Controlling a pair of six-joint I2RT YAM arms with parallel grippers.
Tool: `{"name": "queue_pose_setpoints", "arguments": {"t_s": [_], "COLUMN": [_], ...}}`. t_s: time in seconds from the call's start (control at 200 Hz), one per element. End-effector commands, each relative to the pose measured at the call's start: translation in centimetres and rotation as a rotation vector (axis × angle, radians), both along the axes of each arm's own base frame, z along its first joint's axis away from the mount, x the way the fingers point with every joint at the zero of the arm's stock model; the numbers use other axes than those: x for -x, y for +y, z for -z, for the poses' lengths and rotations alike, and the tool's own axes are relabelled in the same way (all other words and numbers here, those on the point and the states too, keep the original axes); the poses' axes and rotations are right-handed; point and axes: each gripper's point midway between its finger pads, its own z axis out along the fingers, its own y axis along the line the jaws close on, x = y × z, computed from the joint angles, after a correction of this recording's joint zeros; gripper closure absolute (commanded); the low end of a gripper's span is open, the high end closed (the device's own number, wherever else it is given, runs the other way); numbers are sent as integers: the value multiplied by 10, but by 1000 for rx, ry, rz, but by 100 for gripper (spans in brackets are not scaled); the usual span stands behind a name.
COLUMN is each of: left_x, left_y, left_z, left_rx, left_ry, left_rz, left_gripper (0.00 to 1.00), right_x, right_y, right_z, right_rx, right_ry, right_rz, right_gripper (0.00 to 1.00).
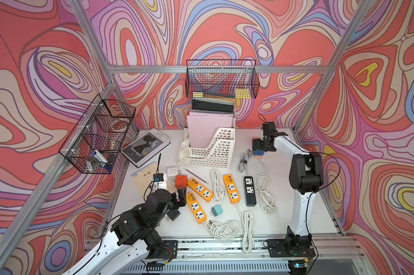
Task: Pull the plug off the socket
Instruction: Pick up the socket from the center of the board.
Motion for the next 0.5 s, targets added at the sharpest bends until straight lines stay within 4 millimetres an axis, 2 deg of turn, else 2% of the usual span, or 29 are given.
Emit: {"name": "queue_pose_setpoints", "arguments": {"t_s": [0.0,0.16,0.19,0.23,0.345,0.421,0.496], "left_x": [-4,-10,-11,-12,-14,-14,-13], "left_y": [9,2,1,-1,-6,-10,-14], "left_z": [-6,-11,-10,-11,-12,-13,-16], "left_rx": [11,25,23,24,39,56,94], "left_ry": [-9,-23,-22,-19,-16,-21,-36], "left_rz": [-68,-67,-67,-63,-52,-38,-22], "left_gripper": [1,1,1,1,1,1,1], "right_x": [-3,-7,-6,-4,1,4,9], "right_y": [8,14,14,15,15,16,14], "right_z": [2,4,5,6,8,5,-9], "right_rx": [-28,-47,-50,-50,-46,-45,-42], "right_ry": [15,12,15,20,27,21,-6], "right_rz": [-42,-66,-70,-73,-91,-96,-88], "right_gripper": [13,22,27,30,48,58,61]}}
